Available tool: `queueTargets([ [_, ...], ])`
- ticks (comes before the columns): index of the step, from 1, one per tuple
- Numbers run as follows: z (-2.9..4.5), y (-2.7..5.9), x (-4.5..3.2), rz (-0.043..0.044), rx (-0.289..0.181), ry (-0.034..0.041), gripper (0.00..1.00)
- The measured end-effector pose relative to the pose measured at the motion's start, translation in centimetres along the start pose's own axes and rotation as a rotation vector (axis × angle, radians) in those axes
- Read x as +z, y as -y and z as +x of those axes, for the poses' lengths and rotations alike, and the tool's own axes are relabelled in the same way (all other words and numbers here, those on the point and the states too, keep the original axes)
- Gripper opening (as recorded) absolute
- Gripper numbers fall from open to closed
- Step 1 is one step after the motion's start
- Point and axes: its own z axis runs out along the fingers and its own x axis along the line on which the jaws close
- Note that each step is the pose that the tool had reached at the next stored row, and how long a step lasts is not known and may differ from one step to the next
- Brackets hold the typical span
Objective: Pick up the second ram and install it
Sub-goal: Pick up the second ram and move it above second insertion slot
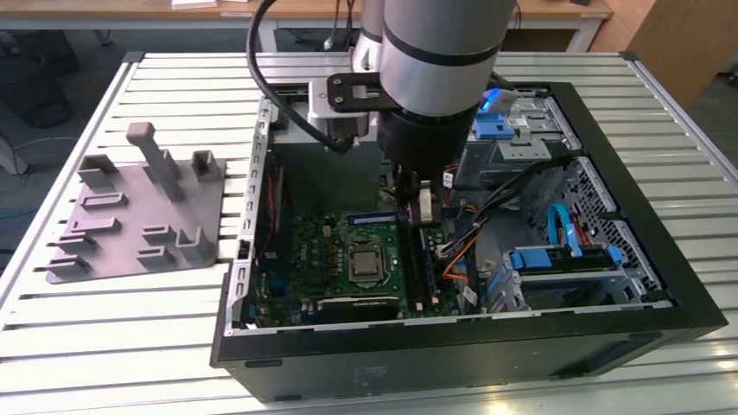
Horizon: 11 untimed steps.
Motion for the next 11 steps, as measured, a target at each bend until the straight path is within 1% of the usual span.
queueTargets([
  [3,0.13,-0.03,0.44,0.0001,0.0,0.0001,0.14],
  [11,0.14,-0.03,0.49,0.0001,0.0,0.0001,0.14],
])
